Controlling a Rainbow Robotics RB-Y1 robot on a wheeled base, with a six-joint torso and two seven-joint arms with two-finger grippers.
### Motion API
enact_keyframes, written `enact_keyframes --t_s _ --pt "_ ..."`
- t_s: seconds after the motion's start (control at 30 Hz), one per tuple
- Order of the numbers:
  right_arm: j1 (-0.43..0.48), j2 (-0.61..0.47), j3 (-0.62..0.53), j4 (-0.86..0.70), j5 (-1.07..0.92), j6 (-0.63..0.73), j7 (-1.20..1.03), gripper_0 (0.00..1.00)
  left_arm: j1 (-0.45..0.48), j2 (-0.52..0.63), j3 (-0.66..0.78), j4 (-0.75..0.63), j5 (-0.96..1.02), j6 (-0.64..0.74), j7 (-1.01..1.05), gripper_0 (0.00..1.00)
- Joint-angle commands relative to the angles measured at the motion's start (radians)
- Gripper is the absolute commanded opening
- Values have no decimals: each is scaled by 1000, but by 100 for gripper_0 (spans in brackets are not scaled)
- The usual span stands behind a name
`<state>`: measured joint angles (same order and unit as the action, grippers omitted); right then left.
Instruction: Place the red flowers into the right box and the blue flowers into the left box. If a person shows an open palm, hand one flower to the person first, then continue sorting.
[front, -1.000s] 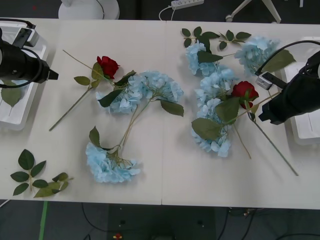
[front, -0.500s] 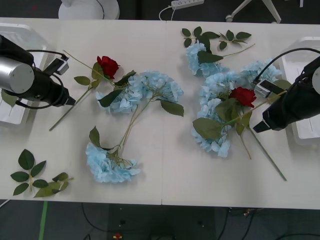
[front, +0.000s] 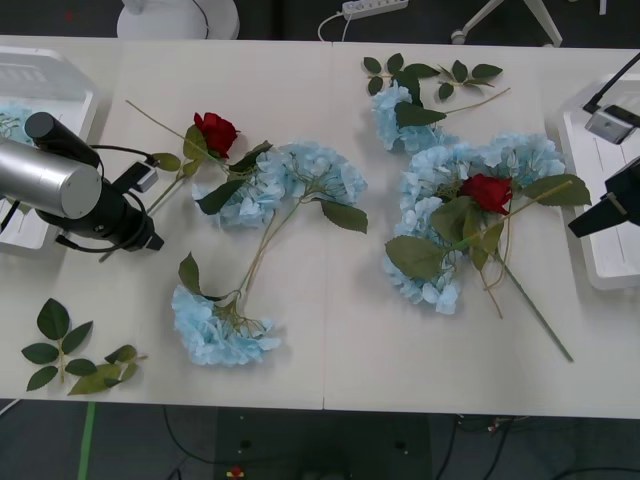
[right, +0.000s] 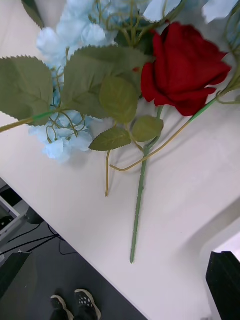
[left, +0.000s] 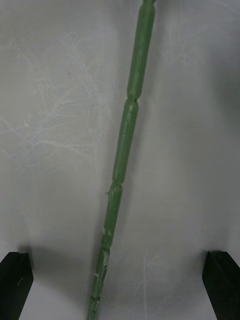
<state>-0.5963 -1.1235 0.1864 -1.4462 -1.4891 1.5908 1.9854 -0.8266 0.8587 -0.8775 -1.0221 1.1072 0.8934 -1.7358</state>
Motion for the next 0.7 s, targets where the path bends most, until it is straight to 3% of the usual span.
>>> enact_keyframes --t_s 0.03,0.43,0.47,0.53,0.57,0.63,0.67,0.7 --pt "-4 -15 -99 -23 9 11 -112 100 -43 -41 -21 37 19 -14 -85 100" --pt "-45 159 33 30 337 -124 -583 100 -60 -141 -32 163 2 -82 -106 100" --pt "-46 168 41 41 345 -133 -593 100 -62 -141 -40 165 2 -85 -110 95" --pt "-46 194 59 70 349 -170 -603 100 -66 -141 -67 165 5 -100 -111 60" --pt "-46 202 64 78 349 -180 -606 100 -66 -141 -74 166 8 -103 -111 51" --pt "-46 222 67 104 354 -201 -611 100 -66 -141 -83 175 11 -106 -110 6" --pt "-46 232 68 116 357 -212 -612 100 -66 -144 -83 186 13 -106 -111 0" --pt "-46 238 73 122 360 -224 -614 100 -66 -145 -83 194 14 -108 -114 0"
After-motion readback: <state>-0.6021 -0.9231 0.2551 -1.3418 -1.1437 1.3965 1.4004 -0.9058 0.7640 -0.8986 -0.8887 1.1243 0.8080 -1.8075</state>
